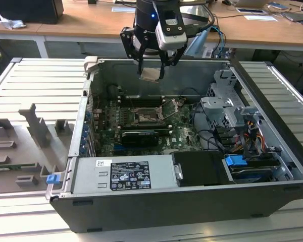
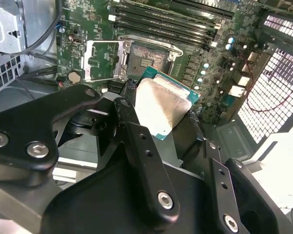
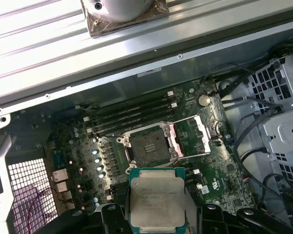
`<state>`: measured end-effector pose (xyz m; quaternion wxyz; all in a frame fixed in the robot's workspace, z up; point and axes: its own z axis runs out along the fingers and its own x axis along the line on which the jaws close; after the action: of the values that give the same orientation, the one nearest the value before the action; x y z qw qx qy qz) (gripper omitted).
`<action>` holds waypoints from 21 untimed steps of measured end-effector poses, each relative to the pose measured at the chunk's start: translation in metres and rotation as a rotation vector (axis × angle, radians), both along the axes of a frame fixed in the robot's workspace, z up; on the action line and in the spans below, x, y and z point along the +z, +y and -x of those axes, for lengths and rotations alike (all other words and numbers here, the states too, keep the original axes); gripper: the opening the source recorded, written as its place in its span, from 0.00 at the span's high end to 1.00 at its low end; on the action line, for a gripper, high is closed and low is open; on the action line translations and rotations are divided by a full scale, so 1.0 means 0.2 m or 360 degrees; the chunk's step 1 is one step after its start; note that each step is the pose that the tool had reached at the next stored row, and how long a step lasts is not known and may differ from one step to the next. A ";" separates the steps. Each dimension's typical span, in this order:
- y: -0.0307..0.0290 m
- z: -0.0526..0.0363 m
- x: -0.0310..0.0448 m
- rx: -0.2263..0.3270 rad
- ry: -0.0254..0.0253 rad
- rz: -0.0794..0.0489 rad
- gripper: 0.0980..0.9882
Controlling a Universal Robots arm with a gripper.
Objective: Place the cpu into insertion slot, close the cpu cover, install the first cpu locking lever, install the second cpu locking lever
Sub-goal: 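Place the cpu into insertion slot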
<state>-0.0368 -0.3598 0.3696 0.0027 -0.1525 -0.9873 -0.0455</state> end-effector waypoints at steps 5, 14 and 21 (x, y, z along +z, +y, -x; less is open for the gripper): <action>0.000 0.000 0.000 -0.0030 0.00000 0.0000 0.50; 0.000 0.000 0.000 -0.0110 0.00000 0.0000 0.50; 0.000 0.000 -0.001 -0.0181 0.00000 0.0000 0.50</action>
<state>-0.0368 -0.3598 0.3694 0.0001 -0.2084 -0.9770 -0.0456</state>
